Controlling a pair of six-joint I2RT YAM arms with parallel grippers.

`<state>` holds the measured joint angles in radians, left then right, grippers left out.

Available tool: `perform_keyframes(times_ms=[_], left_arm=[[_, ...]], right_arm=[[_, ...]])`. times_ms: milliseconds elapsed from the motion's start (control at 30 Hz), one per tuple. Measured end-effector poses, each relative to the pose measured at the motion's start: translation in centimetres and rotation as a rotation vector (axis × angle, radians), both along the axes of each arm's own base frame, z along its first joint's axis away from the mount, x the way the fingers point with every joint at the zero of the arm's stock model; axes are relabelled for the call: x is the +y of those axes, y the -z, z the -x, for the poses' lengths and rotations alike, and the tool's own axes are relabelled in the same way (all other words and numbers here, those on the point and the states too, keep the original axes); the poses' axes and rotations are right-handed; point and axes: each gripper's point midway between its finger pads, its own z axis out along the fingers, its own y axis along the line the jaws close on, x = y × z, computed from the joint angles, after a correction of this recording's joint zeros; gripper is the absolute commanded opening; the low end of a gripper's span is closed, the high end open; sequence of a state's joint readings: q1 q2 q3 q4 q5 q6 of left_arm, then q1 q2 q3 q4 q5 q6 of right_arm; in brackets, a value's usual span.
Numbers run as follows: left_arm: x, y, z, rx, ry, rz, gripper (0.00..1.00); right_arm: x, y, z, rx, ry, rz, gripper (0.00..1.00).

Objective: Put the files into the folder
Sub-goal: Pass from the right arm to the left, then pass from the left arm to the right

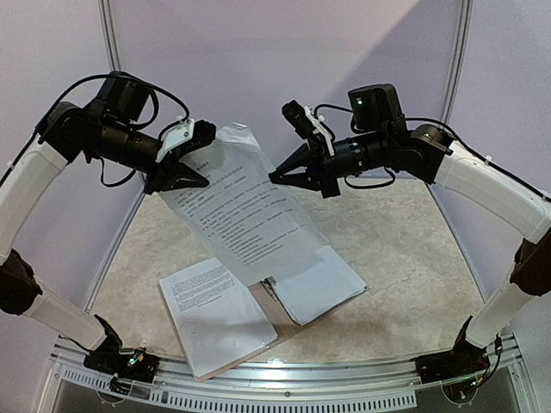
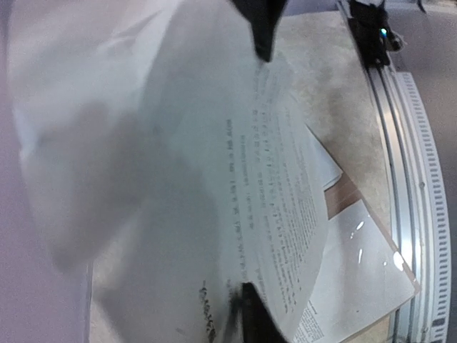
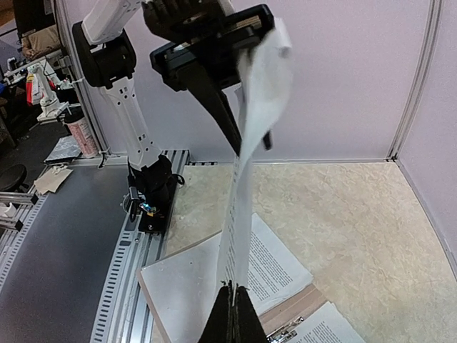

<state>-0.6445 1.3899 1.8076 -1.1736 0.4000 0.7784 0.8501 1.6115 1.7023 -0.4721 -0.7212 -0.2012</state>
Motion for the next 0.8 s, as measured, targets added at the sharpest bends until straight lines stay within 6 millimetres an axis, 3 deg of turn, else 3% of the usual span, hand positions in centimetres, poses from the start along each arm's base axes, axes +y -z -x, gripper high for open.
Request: perform_keyframes(times_ms=[200,300,367,433,633,733,800], left_arm=[[-0.1,0.2,1.7,0.048,0.061,0.007,0.0],[0.0,0.5,1.9,0.062,0.065,0.003,0.0],[0.1,0.8,2.0,0.068,0.063,-0.003,0.0],[0.2,1.3,2.0,0.076,0.056,-0.012,0.0],[0.6,1.9,2.4,0.084,0.047,-0.015,0.0],[0.6,1.7,2.5,0.079,0.048,-0.01,0.0],[0.6,1.9,2.5,0.083,0.05,-0.012,0.0]], right_arm=[[0.0,0.1,-0.1,-0.018,0.003,0.003,0.04],[0.0,0.4,-0.4,-0.023,0.014,0.01,0.5],[0.0,1.3,-0.9,-0.028,0.039,0.024,0.66],[0.0,2.4,-1.5,-0.025,0.067,0.046,0.74],[0.8,5.3,-3.5,-0.005,0.133,0.107,0.75],[0.9,6.5,-3.8,0.016,0.146,0.127,0.64],[0.9,7.0,-3.8,0.026,0.15,0.132,0.51]])
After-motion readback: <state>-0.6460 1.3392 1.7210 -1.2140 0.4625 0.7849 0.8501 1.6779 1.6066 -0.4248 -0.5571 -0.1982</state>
